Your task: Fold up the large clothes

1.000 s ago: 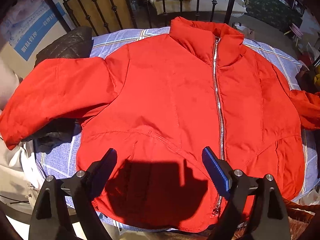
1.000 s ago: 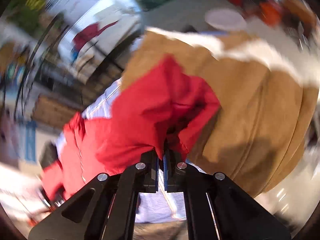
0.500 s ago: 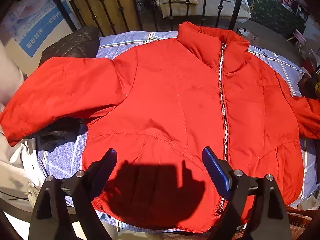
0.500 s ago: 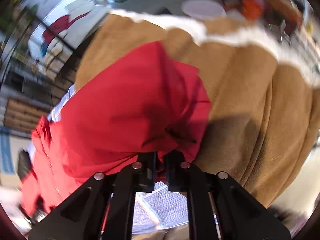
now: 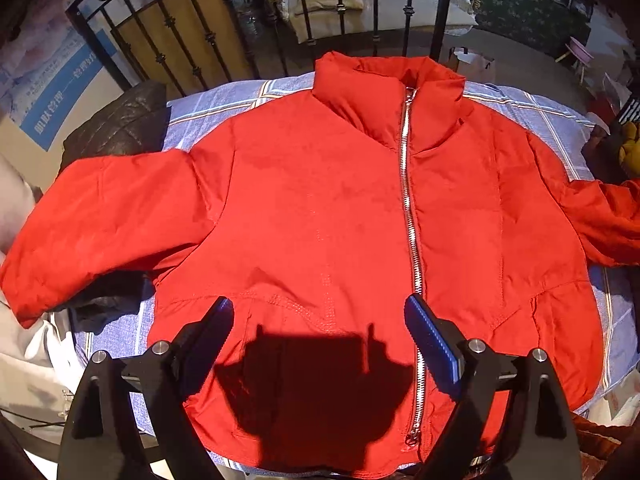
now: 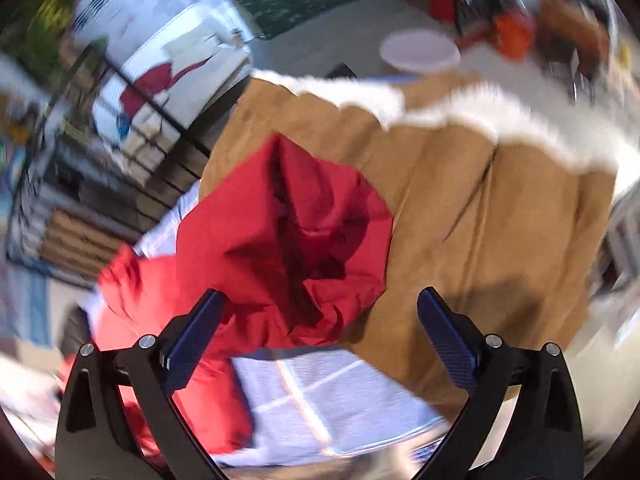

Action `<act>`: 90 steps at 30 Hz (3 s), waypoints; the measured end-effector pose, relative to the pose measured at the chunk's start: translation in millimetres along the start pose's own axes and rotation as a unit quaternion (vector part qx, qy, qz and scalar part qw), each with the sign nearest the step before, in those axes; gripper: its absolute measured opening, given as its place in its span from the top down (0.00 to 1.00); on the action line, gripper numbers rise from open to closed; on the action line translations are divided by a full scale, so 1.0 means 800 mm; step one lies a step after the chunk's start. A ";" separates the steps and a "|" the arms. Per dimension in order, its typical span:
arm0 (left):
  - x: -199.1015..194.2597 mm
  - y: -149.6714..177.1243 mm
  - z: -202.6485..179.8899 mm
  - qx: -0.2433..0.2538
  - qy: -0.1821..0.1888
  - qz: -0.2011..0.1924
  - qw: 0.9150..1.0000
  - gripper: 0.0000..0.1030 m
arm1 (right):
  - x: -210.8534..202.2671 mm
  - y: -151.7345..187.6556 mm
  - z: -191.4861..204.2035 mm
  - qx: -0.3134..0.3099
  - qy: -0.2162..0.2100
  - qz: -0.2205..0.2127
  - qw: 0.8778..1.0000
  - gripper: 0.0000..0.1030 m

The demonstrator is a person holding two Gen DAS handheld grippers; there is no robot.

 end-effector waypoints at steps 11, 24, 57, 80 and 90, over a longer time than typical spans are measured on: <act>0.006 0.011 0.003 -0.006 -0.003 0.012 1.000 0.17 | 0.027 0.006 0.002 0.070 -0.032 -0.038 0.996 0.55; 0.009 0.004 0.017 -0.019 -0.011 0.006 1.000 0.17 | -0.033 0.013 0.228 -0.007 -0.297 -0.007 0.955 0.91; 0.034 -0.008 0.109 -0.096 -0.027 0.010 0.995 0.17 | 0.320 0.330 0.593 -0.290 -0.186 0.208 0.915 0.33; 0.162 -0.133 -0.116 0.076 0.018 0.059 0.995 0.05 | 0.414 0.257 0.374 -0.242 0.040 0.214 0.946 0.22; 0.205 -0.126 -0.117 0.078 0.022 0.075 0.994 0.04 | 0.493 0.273 0.360 -0.253 0.079 0.275 0.924 0.09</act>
Point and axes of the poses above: each gripper's, at about its wrist camera, not at the fingertips, and x roughly the way its jaws point, z to its left, y to its underside, the point moved 7 cm from there along x, roughly the way its jaws point, and after that the axes turned 6 degrees about -y, right-handed, at the moved point
